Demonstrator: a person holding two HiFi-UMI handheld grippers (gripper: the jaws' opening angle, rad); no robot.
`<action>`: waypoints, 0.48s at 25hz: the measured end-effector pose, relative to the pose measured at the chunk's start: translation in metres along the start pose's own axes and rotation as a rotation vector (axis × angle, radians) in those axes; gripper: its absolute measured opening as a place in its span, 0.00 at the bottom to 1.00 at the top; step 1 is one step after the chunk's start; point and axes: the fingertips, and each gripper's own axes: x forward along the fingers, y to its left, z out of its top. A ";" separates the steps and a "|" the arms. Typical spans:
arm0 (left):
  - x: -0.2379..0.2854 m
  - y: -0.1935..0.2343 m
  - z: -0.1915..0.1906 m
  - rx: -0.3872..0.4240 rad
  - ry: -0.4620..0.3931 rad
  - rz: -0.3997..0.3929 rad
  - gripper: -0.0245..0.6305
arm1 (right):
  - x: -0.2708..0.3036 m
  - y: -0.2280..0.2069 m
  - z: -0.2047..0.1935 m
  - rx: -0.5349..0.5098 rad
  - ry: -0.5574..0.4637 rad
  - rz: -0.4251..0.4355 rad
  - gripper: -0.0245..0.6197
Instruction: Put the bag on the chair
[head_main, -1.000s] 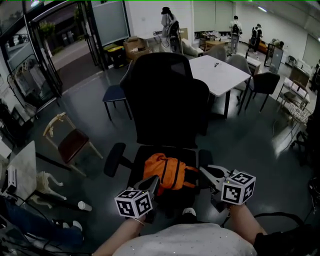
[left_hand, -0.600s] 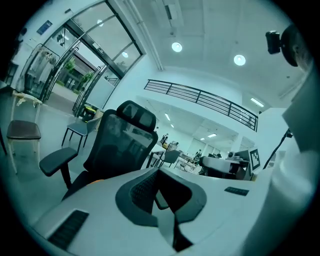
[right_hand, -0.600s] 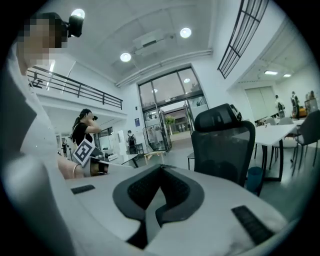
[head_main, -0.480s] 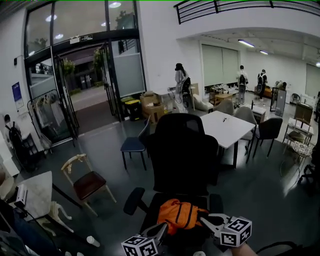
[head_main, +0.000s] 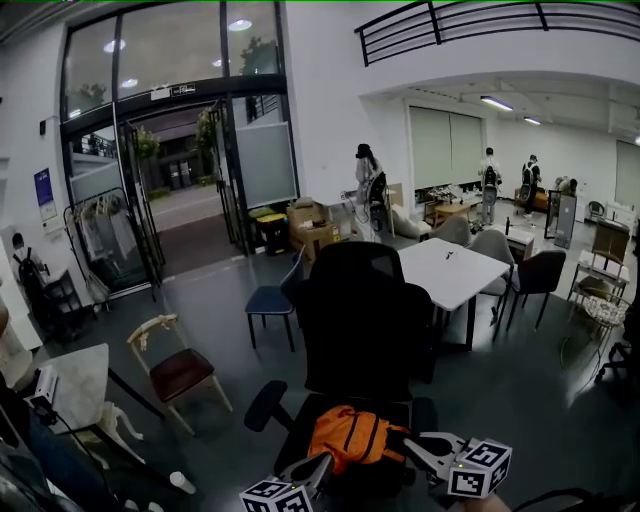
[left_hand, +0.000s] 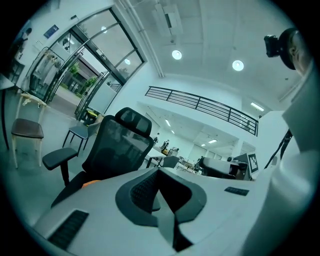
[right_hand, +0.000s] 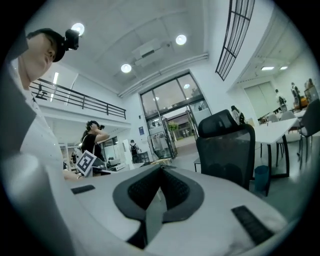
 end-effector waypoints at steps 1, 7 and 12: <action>0.001 -0.005 -0.001 0.002 -0.006 0.006 0.04 | -0.006 0.000 0.001 -0.004 -0.004 0.013 0.05; 0.005 -0.045 -0.008 -0.028 -0.045 0.036 0.04 | -0.046 -0.009 -0.009 -0.008 0.067 0.026 0.05; 0.009 -0.076 -0.033 -0.045 -0.053 0.063 0.04 | -0.087 -0.030 -0.027 0.033 0.113 -0.027 0.05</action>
